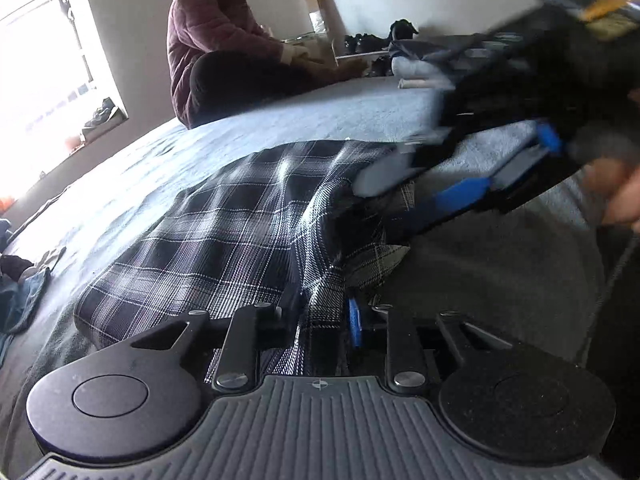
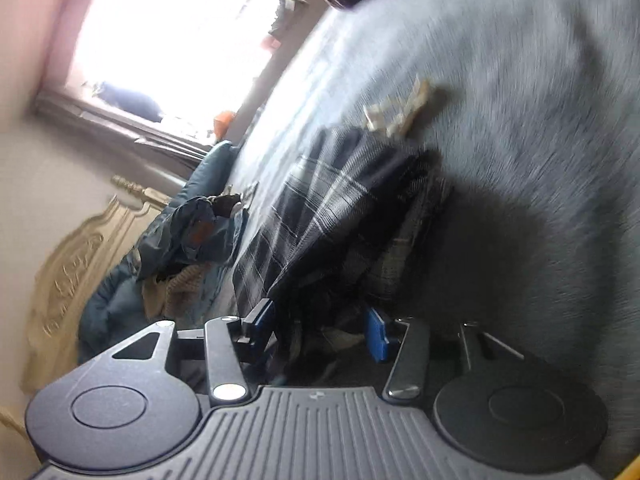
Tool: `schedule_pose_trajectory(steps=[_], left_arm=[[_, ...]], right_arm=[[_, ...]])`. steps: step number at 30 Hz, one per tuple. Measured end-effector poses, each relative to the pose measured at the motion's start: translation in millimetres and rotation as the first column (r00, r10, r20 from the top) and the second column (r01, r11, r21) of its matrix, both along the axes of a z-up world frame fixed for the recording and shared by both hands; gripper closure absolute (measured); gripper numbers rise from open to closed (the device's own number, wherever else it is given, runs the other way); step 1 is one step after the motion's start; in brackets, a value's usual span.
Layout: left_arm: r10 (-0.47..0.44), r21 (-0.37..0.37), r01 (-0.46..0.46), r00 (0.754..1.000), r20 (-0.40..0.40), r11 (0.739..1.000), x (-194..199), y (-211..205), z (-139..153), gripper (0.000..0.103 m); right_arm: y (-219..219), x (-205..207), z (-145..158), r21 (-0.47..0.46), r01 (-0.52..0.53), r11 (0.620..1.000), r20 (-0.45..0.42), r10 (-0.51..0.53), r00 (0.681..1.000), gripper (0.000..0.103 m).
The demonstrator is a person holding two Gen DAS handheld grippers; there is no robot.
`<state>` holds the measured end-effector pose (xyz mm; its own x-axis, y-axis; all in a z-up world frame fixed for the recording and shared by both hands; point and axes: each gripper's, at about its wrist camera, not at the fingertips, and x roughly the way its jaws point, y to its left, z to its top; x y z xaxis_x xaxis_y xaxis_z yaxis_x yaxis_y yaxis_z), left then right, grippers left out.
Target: Fold clothes
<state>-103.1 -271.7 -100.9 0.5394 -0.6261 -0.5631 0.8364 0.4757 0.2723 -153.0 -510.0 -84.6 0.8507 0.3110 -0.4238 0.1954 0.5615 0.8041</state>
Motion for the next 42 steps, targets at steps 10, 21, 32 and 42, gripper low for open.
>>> schedule_pose_trajectory(steps=[10, 21, 32, 42], left_arm=[[-0.024, -0.003, 0.024, 0.999, 0.032, 1.0, -7.5, 8.7, 1.6, 0.079], [-0.05, -0.041, 0.049, 0.998, -0.025, 0.998, 6.8, -0.4, 11.6, 0.071], [-0.037, -0.13, 0.023, 0.994, -0.106, 0.991, 19.6, 3.8, 13.6, 0.095], [-0.118, -0.062, 0.12, 0.992, 0.044, 0.991, 0.4, 2.6, 8.9, 0.095]], right_arm=[[34.3, -10.5, 9.8, -0.43, -0.088, 0.898, -0.005, 0.095, 0.995, 0.084], [34.3, -4.5, 7.2, -0.493, -0.082, 0.866, 0.04, 0.116, 0.992, 0.086], [39.4, 7.1, 9.3, -0.573, -0.097, 0.814, 0.061, 0.16, 0.985, 0.086], [36.8, 25.7, 2.0, -0.543, -0.103, 0.834, 0.022, 0.137, 0.99, 0.09]])
